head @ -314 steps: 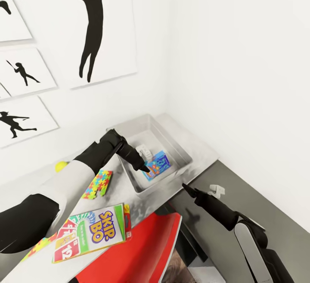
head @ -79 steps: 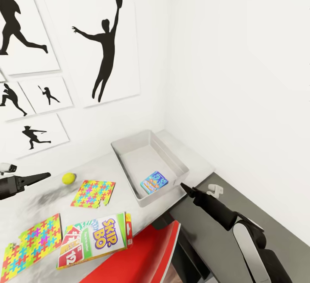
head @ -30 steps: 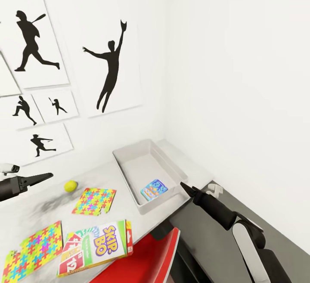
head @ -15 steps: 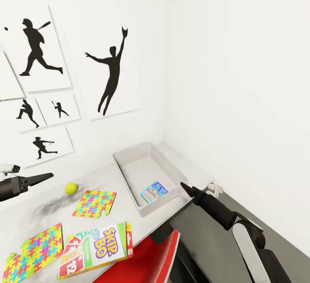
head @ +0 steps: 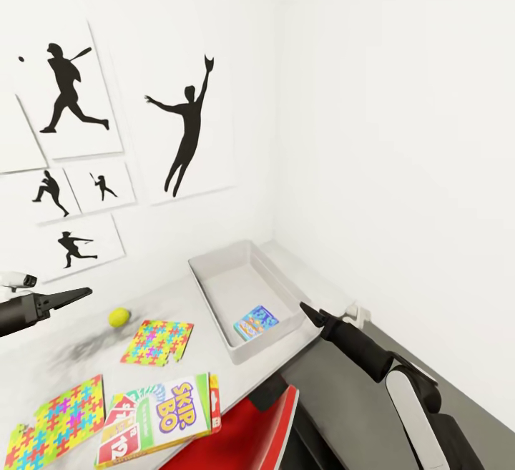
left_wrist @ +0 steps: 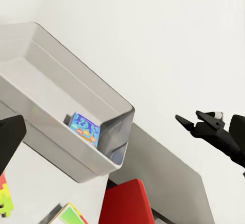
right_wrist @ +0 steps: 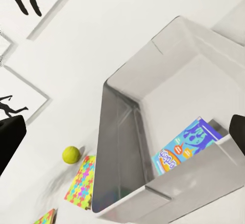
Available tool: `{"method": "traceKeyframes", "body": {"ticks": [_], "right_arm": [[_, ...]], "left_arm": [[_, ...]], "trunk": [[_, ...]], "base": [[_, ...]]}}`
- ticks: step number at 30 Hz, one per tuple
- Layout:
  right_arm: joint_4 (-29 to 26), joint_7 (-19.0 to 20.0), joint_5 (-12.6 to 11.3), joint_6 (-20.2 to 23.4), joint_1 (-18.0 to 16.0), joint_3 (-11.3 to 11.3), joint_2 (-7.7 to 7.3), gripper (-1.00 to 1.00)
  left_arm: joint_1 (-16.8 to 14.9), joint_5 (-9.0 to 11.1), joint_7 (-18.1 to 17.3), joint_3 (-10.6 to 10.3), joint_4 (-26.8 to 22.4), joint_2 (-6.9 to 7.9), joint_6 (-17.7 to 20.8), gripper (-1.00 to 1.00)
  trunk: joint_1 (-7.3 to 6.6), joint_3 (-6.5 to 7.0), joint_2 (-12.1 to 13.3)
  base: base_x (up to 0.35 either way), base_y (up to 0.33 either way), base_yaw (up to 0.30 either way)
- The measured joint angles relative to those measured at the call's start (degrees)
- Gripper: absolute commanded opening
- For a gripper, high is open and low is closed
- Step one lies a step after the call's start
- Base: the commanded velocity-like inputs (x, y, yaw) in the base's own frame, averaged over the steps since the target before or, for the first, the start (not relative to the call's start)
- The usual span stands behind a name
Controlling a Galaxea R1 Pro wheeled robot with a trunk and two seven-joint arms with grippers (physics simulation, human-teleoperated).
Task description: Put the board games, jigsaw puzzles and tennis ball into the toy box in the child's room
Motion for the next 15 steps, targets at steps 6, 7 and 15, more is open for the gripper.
{"method": "traceKeyframes", "body": {"ticks": [6,7,15], "right_arm": [[-0.02,0.0,0.02,0.0,0.01,0.01,0.0,1.0],[-0.03,0.01,0.04,0.01,0.01,0.07,0.02,1.0],[-0.07,0.03,0.06,0.02,0.01,0.21,0.03,1.0]], "left_arm": [[0.0,0.0,0.0,-0.03,-0.15,-0.25,0.0,1.0],[0.0,0.01,0.0,-0.03,-0.17,-0.25,0.0,1.0],[0.0,0.03,0.0,-0.06,-0.17,-0.29,0.0,1.0]], "trunk": [[0.0,0.27,0.01],[0.0,0.27,0.01],[0.0,0.28,0.01]], "base": [[0.0,0.0,0.0],[0.0,0.0,0.0],[0.0,0.0,0.0]]}}
